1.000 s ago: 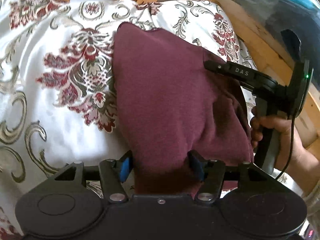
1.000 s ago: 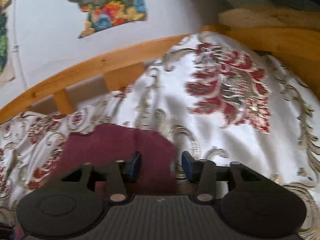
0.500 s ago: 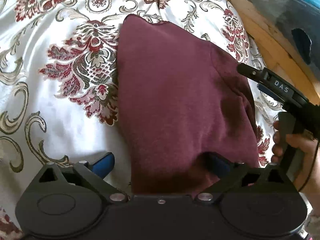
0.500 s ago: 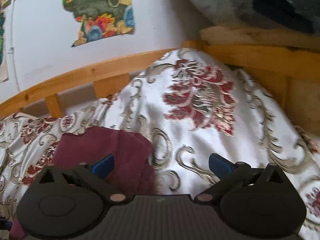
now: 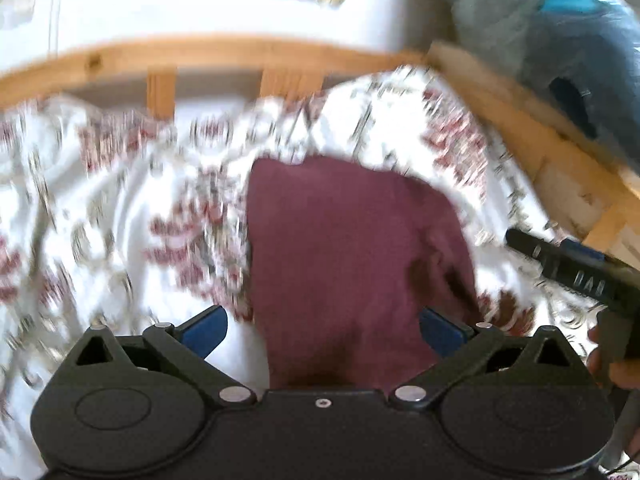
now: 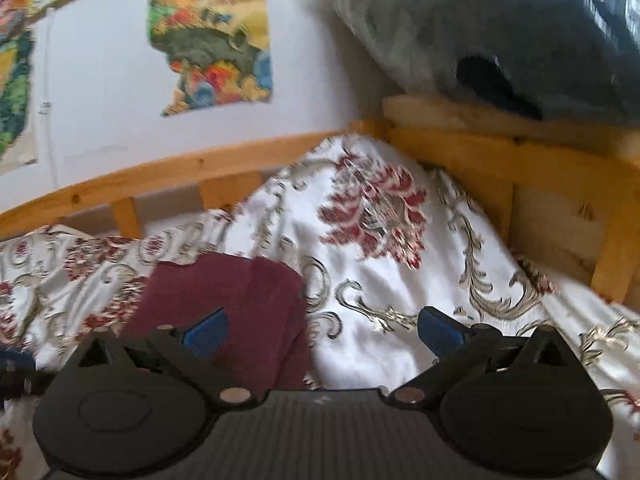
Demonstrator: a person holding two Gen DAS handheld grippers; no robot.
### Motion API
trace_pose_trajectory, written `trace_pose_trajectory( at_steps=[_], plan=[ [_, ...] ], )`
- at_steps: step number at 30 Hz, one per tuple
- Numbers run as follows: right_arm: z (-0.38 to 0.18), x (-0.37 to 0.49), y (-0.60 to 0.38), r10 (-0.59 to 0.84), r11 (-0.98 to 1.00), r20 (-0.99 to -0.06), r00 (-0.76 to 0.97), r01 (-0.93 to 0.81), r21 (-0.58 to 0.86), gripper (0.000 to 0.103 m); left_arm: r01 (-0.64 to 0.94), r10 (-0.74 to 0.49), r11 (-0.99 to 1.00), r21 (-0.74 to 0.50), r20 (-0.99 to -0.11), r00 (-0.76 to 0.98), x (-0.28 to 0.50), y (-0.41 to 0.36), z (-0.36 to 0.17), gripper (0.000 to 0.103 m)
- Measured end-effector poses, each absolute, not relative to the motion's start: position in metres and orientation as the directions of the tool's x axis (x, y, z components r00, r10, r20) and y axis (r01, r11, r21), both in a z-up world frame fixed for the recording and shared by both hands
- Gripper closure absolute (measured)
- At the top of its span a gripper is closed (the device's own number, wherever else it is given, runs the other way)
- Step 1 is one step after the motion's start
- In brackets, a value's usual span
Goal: Fold small clothes
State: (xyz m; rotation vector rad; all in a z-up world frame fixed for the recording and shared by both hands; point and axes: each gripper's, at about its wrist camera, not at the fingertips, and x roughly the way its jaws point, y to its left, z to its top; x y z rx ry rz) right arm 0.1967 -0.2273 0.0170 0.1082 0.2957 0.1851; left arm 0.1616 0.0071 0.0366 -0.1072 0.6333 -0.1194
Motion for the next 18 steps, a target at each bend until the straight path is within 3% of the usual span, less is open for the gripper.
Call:
trace_pose_trajectory(
  at_steps=[7, 18],
  plan=[
    [0.049, 0.135, -0.215, 0.233, 0.972, -0.193, 0.953, -0.22, 0.087, 0.0, 0.046, -0.078, 0.996, -0.074, -0.518, 0.852, 0.119, 0.003, 0.078, 0.001],
    [0.077, 0.062, -0.217, 0.293, 0.956, -0.208, 0.933, -0.28, 0.089, 0.0, -0.015, -0.009, 0.999, -0.047, -0.476, 0.879, 0.04, 0.015, 0.113, 0.001]
  ],
)
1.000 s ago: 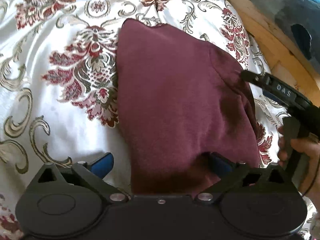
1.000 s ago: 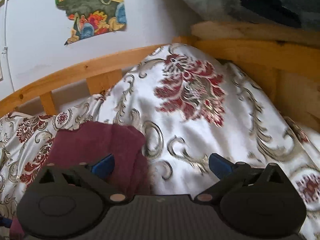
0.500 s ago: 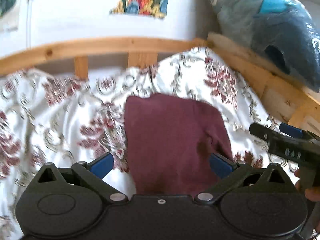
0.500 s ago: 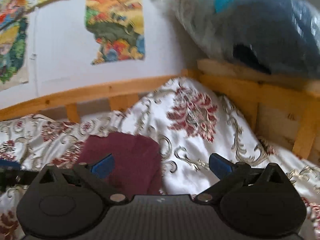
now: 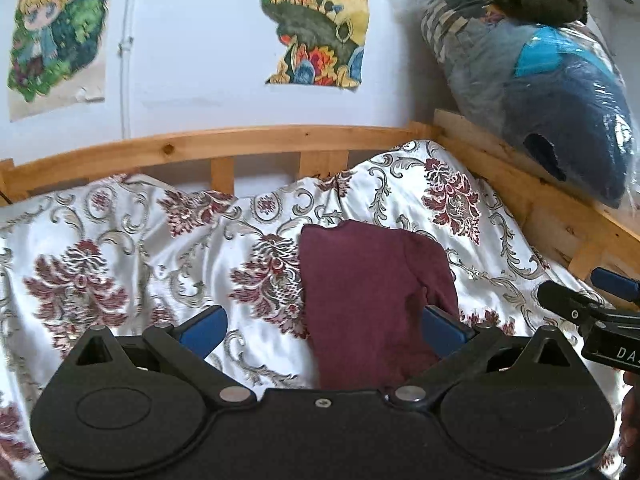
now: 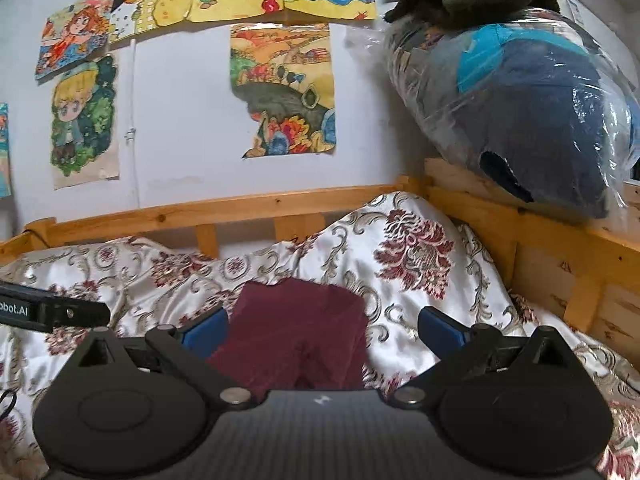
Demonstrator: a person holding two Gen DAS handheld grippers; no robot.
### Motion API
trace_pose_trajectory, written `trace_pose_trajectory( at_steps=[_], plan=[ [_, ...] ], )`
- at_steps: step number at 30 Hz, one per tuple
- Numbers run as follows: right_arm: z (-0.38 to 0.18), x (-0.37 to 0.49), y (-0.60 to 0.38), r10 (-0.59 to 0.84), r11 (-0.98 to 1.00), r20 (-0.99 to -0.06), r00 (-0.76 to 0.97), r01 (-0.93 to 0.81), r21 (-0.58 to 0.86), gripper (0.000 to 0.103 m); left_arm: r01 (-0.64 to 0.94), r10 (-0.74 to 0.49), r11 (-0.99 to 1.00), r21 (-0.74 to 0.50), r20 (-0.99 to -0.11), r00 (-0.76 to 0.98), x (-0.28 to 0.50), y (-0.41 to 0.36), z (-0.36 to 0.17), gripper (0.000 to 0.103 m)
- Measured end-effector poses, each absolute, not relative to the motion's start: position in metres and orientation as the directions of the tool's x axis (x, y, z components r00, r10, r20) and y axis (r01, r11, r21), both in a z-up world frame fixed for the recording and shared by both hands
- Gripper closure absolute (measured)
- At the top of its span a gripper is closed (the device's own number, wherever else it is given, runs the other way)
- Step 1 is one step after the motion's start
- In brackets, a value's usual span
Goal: Fold small clothes
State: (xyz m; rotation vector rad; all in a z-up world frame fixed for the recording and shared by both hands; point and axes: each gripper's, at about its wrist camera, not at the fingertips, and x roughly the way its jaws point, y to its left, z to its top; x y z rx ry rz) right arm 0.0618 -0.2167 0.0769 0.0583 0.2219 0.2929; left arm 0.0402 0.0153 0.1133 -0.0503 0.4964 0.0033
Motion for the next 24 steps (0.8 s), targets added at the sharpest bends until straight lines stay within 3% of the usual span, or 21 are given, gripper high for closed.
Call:
trace_pose_trajectory(
  at_steps=[11, 18, 24],
  plan=[
    [0.033, 0.016, -0.222, 0.255, 0.966, -0.266, 0.93, -0.233, 0.111, 0.0, 0.02, -0.064, 0.996, -0.084, -0.561, 0.825, -0.007, 0.016, 0.074, 0.001],
    [0.003, 0.001, -0.223, 0.222, 0.973, -0.331, 0.917, -0.189, 0.13, 0.0, -0.025, -0.045, 0.992, -0.123, -0.534, 0.845, -0.017, 0.016, 0.023, 0.001],
    [-0.006, 0.004, -0.226, 0.213, 0.974, -0.368, 0.905, -0.167, 0.154, 0.0, -0.031, -0.031, 0.994, -0.105, -0.536, 0.844, -0.015, 0.012, 0.014, 0.001]
  ],
)
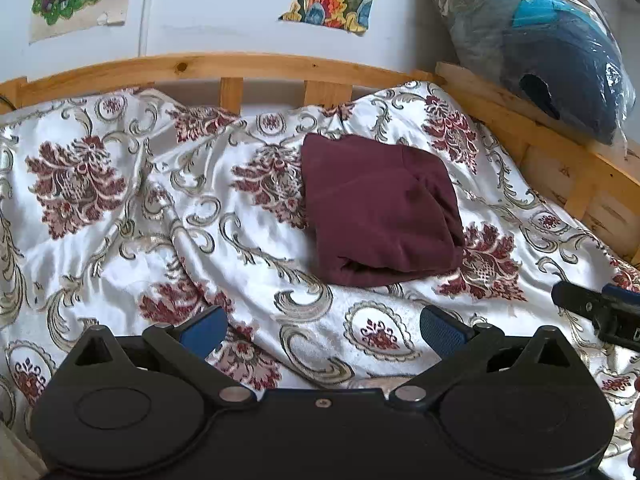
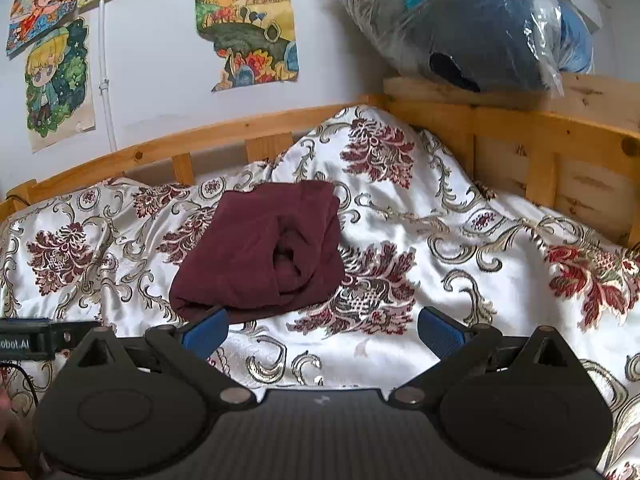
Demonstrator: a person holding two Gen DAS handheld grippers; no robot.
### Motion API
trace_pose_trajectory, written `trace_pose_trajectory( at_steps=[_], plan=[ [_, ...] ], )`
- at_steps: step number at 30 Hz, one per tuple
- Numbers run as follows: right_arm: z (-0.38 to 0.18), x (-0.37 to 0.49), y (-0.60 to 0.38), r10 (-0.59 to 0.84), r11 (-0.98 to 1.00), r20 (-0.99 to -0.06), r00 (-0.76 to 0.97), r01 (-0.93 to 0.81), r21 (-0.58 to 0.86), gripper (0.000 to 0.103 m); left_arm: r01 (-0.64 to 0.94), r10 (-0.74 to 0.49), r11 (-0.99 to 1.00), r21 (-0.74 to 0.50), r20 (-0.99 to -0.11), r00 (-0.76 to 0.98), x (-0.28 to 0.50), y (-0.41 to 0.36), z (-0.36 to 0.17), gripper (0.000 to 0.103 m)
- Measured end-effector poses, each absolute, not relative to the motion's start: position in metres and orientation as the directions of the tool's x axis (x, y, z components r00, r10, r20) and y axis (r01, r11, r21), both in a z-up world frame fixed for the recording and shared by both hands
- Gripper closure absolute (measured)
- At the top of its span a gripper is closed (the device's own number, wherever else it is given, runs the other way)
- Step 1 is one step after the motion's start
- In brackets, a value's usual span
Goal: Fold small clothes
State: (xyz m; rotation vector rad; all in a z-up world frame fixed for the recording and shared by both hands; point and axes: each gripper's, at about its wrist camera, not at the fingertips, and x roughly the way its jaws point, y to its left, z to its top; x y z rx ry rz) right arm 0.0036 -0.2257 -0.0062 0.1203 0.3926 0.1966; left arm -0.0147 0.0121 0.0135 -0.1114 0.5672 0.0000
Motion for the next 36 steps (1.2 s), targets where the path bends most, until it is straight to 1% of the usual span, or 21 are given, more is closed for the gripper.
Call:
trace_pose_trajectory(
  at_steps=[4, 36],
  plan=[
    [-0.0063, 0.0047, -0.2238, 0.216, 0.974, -0.373, 0.902, -0.174, 0.143, 0.0, -0.037, -0.014, 0.995, -0.088, -0.518, 0.855, -0.0155, 0.0111, 0.0165, 0.001],
    [-0.0031, 0.0029, -0.2231, 0.213, 0.975, -0.368, 0.905, -0.17, 0.145, 0.0, -0.031, -0.016, 0.996, -0.081, -0.525, 0.851, -0.017, 0.0109, 0.0157, 0.001]
  ],
)
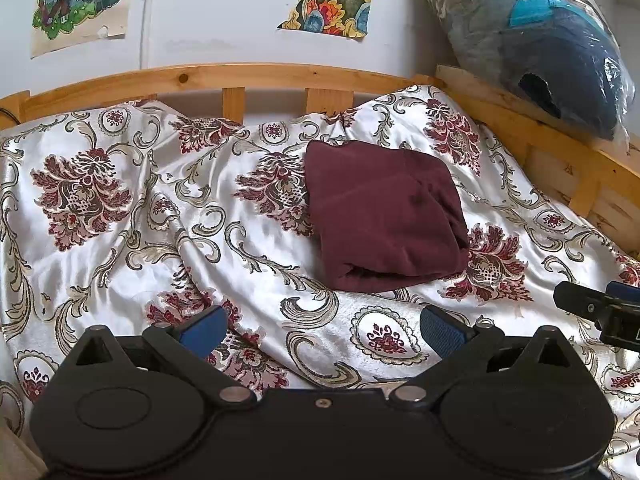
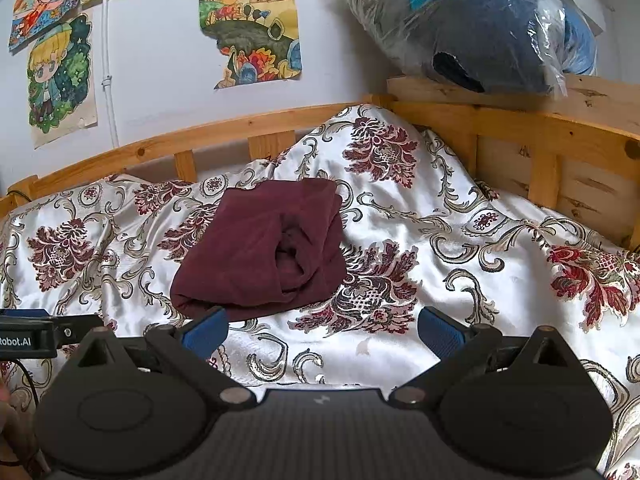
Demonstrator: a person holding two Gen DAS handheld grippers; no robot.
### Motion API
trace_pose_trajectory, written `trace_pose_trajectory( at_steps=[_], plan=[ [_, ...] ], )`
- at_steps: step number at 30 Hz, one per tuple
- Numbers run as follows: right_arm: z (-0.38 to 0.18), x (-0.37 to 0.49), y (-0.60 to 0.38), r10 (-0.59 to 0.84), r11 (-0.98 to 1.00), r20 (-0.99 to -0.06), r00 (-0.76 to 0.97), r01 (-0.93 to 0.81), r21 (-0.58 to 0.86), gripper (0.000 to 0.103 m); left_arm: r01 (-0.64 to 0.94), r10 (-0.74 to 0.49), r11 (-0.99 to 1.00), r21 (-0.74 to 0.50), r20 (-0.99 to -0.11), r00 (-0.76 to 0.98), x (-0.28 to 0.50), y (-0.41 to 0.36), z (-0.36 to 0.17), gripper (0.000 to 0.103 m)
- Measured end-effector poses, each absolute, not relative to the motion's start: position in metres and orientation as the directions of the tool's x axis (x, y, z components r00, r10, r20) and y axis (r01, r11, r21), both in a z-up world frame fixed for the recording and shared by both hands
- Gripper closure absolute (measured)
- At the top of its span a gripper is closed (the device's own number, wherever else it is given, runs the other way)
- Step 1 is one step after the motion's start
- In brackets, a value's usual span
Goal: Fold small clothes
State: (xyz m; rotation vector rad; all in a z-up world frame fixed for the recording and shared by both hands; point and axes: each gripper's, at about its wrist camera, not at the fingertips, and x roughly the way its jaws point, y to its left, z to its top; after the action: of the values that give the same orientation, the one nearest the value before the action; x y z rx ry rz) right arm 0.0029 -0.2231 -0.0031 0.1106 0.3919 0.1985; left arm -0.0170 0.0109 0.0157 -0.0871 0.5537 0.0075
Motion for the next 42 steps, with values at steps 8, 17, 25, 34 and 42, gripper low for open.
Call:
trace_pose_trajectory(
  at_steps=[8, 17, 25, 34, 42],
  plan=[
    [-0.004, 0.0036, -0.2236, 0.215, 0.974, -0.372, 0.903, -0.17, 0.149, 0.0, -0.026, -0.021, 0.996, -0.081, -0.529, 0.848, -0.0162, 0.0114, 0.0143, 0.001],
    [-0.0052, 0.0034, -0.2239, 0.215, 0.974, -0.373, 0.903, -0.169, 0.152, 0.0, -0.026, -0.019, 0.997, -0.077, -0.531, 0.847, -0.0158, 0.0111, 0.0132, 0.001],
    [-0.005, 0.0035, -0.2243, 0.215, 0.974, -0.373, 0.902, -0.17, 0.152, 0.0, -0.023, -0.02, 0.997, -0.073, -0.532, 0.847, -0.0158, 0.0108, 0.0123, 0.001],
    [-0.0055, 0.0036, -0.225, 0.211, 0.975, -0.375, 0.903, -0.165, 0.151, 0.0, -0.009, -0.025, 0.998, -0.06, -0.538, 0.843, -0.0156, 0.0097, 0.0121, 0.001],
    [-0.0052, 0.0038, -0.2243, 0.21, 0.975, -0.376, 0.903, -0.166, 0.146, 0.0, -0.013, 0.014, 1.0, 0.006, -0.574, 0.818, -0.0113, 0.0063, 0.0129, 0.001]
  ],
)
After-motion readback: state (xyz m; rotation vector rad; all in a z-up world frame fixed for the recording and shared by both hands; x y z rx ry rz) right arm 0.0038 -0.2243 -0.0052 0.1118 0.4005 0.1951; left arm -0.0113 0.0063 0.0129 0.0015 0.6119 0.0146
